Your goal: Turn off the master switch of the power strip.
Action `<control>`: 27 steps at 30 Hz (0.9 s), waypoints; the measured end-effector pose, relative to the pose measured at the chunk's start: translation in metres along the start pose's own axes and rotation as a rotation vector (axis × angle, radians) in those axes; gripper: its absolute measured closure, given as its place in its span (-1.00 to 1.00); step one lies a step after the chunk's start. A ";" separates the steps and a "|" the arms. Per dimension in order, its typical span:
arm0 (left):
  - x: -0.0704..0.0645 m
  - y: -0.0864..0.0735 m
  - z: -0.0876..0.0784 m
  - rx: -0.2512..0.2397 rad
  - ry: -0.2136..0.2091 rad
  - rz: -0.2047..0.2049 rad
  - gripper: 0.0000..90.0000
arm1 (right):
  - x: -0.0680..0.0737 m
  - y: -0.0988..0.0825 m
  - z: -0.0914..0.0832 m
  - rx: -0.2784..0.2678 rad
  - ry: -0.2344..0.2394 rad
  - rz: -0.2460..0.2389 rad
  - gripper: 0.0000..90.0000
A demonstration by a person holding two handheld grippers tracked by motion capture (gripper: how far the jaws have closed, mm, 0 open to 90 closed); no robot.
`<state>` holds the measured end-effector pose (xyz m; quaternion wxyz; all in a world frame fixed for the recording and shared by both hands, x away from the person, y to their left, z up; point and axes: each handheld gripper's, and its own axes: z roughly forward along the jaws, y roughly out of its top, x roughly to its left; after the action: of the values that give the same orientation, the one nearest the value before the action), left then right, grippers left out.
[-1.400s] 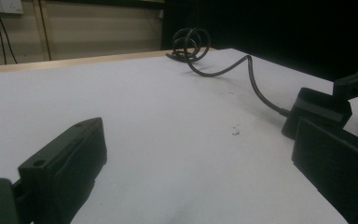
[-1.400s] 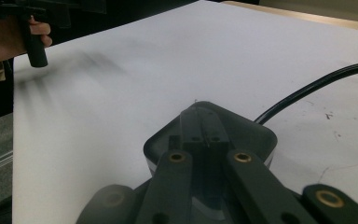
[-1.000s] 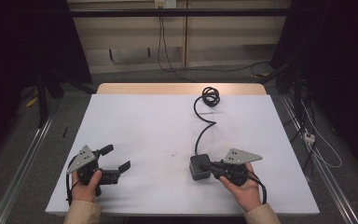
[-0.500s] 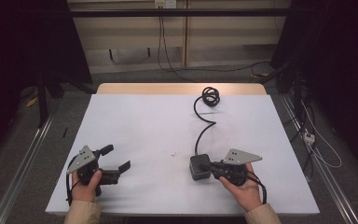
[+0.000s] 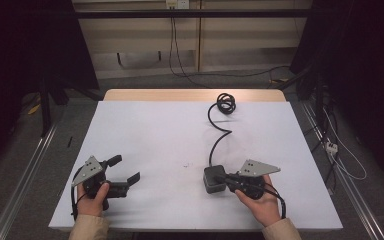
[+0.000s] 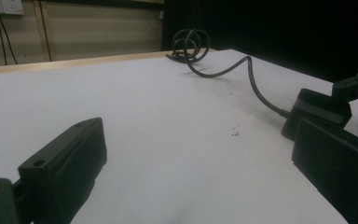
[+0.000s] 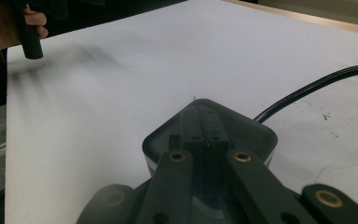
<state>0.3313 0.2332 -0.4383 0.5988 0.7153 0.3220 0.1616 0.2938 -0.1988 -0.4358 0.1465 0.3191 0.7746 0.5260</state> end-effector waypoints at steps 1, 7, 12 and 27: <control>0.000 0.000 0.000 0.001 0.000 -0.001 -0.94 | 0.000 0.000 0.000 -0.001 0.001 -0.001 1.00; 0.000 0.000 0.000 0.000 0.000 -0.004 -0.94 | 0.000 0.000 0.000 0.003 -0.001 -0.006 1.00; 0.000 -0.001 0.000 0.000 0.001 -0.005 -0.94 | 0.000 0.000 0.000 0.002 0.000 -0.007 1.00; -0.001 0.000 0.001 0.004 -0.001 0.002 -0.94 | 0.001 0.000 0.000 0.008 -0.003 -0.002 1.00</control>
<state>0.3309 0.2321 -0.4386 0.5976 0.7168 0.3212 0.1612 0.2934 -0.1983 -0.4357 0.1470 0.3195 0.7769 0.5223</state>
